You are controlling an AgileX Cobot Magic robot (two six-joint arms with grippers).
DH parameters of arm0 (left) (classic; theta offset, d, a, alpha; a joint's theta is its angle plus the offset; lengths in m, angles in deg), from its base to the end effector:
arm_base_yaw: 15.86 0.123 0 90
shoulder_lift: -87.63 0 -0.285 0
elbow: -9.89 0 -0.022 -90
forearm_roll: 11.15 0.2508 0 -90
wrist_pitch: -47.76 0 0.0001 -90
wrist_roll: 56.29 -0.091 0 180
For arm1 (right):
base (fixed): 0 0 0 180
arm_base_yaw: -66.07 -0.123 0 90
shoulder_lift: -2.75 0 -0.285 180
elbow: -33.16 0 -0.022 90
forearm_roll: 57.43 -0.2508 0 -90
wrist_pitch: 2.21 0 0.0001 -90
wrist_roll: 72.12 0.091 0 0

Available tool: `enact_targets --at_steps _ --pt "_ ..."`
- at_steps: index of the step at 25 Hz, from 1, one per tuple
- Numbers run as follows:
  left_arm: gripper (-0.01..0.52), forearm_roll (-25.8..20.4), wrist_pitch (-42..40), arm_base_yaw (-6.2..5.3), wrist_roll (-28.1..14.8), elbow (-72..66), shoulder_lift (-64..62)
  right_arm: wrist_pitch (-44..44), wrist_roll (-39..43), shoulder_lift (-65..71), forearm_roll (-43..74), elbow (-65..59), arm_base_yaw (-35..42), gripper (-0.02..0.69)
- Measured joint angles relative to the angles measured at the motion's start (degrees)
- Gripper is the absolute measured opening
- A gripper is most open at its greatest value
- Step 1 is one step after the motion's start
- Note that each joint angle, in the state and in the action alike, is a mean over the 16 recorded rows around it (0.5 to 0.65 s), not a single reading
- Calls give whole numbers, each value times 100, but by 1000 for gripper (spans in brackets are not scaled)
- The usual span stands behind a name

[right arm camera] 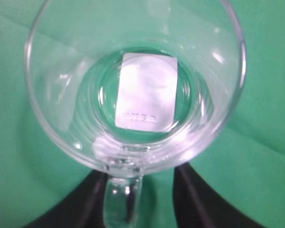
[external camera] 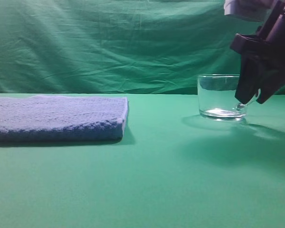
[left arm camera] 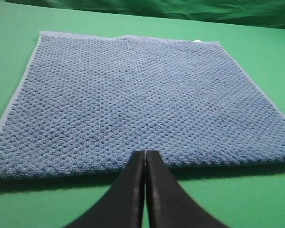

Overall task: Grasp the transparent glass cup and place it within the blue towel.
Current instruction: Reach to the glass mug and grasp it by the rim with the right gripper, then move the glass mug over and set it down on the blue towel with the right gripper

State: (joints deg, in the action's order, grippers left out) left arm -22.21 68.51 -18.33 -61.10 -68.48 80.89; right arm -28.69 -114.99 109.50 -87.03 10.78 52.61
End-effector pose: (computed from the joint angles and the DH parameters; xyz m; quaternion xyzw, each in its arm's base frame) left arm 0.0521 -0.0085 0.1754 -0.0008 0.7958 -0.0693 0.6015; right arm 0.3176 0.0967 0.1759 -0.2702 0.9272 0.1026 0.2381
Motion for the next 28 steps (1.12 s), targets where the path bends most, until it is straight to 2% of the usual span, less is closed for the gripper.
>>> enact_targets --at_steps 6,17,28 --pt "0 0 0 0 0 0 0 -248 -260 -151 -153 323 -138 101" --pt "0 0 0 0 0 0 0 -738 -286 -82 -247 2014 -1131 100" --pt "0 0 0 0 0 0 0 -912 -295 1805 67 4290 -2115 100"
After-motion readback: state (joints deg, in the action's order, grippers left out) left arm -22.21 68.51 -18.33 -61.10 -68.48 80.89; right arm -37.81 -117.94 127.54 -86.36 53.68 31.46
